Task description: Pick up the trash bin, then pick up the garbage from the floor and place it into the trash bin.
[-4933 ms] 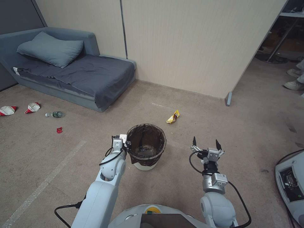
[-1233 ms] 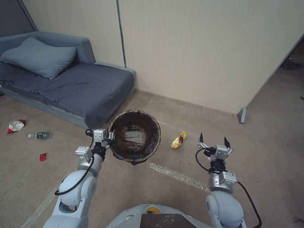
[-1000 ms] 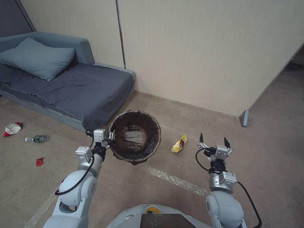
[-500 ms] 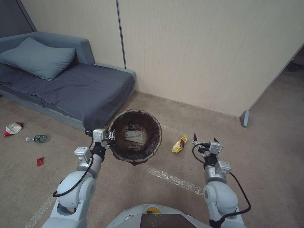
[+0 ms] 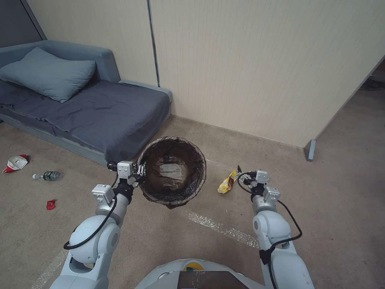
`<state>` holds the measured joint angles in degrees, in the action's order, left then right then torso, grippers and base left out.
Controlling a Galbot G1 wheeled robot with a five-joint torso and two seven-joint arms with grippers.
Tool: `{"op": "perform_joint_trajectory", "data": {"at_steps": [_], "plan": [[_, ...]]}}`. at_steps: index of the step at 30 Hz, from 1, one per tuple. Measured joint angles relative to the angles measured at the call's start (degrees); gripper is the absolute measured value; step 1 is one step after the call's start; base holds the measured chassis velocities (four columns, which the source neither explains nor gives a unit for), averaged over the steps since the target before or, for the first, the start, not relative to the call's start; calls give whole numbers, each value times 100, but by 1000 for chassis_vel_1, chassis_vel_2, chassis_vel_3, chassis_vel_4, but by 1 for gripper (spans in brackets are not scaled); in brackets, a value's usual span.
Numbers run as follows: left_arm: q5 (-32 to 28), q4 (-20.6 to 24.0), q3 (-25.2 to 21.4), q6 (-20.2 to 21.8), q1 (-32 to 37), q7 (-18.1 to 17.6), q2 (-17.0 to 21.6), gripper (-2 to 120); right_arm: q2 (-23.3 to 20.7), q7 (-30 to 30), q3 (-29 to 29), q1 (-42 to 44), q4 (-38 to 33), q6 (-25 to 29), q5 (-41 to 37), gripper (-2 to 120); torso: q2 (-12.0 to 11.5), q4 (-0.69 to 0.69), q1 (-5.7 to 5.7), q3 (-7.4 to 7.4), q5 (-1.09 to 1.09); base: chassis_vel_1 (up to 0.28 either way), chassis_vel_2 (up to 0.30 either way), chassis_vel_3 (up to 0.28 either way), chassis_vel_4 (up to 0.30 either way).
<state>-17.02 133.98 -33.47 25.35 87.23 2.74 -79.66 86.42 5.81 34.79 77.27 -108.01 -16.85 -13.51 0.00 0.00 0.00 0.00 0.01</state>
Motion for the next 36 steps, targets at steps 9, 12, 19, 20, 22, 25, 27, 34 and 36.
{"op": "perform_joint_trajectory", "data": {"at_steps": [9, 12, 19, 20, 22, 25, 27, 34, 36], "plan": [[-25, 14, -10, 39, -35, -14, 15, 6, -201, 181, -206, -526, 682, -437, -852, 100, 0, -1, 0, 0, -1, 0, 0, 0, 0], [-41, 22, -15, 59, -40, -16, 17, 6, -208, 198, -260, -633, 876, -447, -877, 100, 0, 0, 0, 0, 0, 0, 0, 0, 0], [-53, 30, -16, 98, -56, -28, 8, 6, -162, 284, -379, -1056, 1634, -457, -882, 100, 0, 0, 0, 0, 0, 0, 0, 0, 0], [-53, 30, -15, 103, -60, -30, 4, 6, -150, 323, -388, -1151, 1808, -455, -859, 100, 0, 0, 0, 0, -1, 0, 0, 0, 0], [-53, 30, -15, 109, -64, -31, -1, 6, -126, 362, -391, -1224, 1957, -459, -847, 100, 0, 0, 0, 0, -1, 0, 0, 0, 0], [-53, 30, -16, 124, -75, -33, -9, 6, -103, 427, -384, -1318, 2142, -516, -852, 100, 0, 0, 0, 0, -1, 0, 0, 0, 0], [-53, 30, -18, 136, -96, -37, -18, 6, -90, 462, -384, -1395, 2334, -538, -848, 100, 0, 0, 0, 0, 0, 0, 0, 0, 0], [-51, 29, -18, 146, -107, -44, -24, 6, -23, 461, -411, -1572, 2710, -527, -731, 100, 0, 0, 0, 0, -1, 0, 0, 0, 0], [-49, 29, -18, 147, -107, -45, -24, 6, 0, 457, -414, -1604, 2793, -520, -708, 100, 0, 0, 0, 0, -1, 0, 0, 0, 0]]}}
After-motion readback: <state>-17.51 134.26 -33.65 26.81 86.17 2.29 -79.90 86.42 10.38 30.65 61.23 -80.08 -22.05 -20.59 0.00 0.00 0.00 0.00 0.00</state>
